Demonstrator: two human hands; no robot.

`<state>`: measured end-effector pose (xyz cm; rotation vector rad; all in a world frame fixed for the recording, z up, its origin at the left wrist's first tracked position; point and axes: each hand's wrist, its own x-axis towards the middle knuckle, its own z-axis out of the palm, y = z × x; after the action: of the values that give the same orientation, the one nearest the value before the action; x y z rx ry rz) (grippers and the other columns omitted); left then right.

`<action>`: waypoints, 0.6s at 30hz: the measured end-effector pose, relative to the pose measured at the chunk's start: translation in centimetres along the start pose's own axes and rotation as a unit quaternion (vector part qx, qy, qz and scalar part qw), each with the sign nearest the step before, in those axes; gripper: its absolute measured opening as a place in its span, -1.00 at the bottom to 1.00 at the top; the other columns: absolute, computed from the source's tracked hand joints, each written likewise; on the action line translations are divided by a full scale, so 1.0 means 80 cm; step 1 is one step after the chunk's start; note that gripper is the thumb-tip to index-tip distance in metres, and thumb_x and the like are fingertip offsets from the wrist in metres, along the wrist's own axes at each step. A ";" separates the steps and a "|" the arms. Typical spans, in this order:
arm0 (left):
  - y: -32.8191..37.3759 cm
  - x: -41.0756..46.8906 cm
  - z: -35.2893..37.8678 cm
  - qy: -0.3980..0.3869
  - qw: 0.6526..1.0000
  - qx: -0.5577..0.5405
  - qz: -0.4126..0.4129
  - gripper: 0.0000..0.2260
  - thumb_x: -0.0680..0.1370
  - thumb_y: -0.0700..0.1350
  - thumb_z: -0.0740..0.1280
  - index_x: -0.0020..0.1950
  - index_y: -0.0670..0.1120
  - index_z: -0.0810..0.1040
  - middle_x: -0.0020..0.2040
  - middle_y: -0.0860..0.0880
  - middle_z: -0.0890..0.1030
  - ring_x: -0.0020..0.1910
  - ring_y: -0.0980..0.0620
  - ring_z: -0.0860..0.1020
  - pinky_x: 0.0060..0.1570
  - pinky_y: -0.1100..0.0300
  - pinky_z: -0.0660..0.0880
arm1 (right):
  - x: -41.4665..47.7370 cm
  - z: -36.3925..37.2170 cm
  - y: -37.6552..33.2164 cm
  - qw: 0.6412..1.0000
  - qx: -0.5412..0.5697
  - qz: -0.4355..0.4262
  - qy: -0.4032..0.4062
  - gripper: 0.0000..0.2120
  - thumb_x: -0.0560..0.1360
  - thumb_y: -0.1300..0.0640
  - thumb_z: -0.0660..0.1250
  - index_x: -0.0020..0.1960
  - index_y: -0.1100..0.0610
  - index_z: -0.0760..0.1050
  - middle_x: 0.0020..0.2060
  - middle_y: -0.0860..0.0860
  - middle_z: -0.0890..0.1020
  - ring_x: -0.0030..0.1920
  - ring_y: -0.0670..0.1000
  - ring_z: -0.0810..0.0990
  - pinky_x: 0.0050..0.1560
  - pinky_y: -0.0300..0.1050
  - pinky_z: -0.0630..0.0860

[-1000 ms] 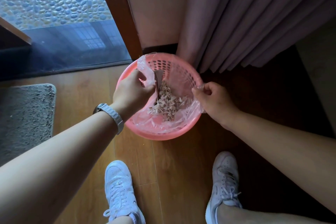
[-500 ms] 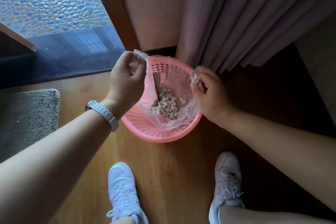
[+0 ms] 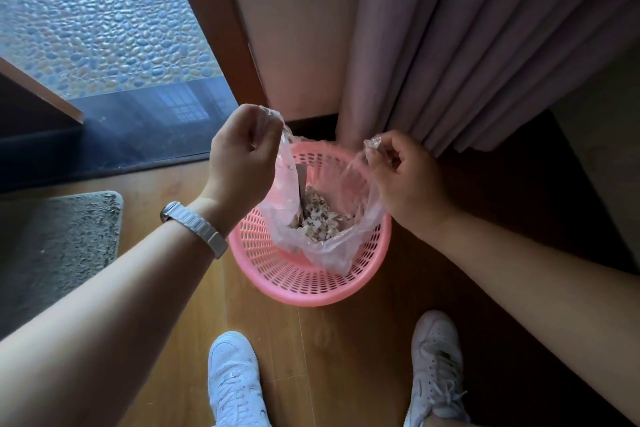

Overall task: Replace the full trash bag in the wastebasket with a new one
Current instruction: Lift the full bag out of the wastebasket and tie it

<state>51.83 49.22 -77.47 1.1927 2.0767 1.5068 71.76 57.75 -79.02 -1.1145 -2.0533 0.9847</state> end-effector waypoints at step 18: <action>0.050 -0.021 -0.027 -0.054 0.996 0.052 0.043 -0.79 0.54 -0.10 0.34 -0.21 -0.21 0.50 -0.29 -0.17 0.54 -0.30 -0.14 0.48 -0.28 -0.07 0.47 | -0.003 -0.023 -0.052 0.997 -0.037 -0.062 0.007 -0.89 0.49 0.20 0.35 -0.17 0.22 0.50 -0.24 0.04 0.51 -0.24 -0.04 0.46 -0.25 -0.23 0.41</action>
<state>53.19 46.97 -73.42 1.3864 2.0784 1.3526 71.51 56.62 -74.64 -1.0135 -2.1341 0.8438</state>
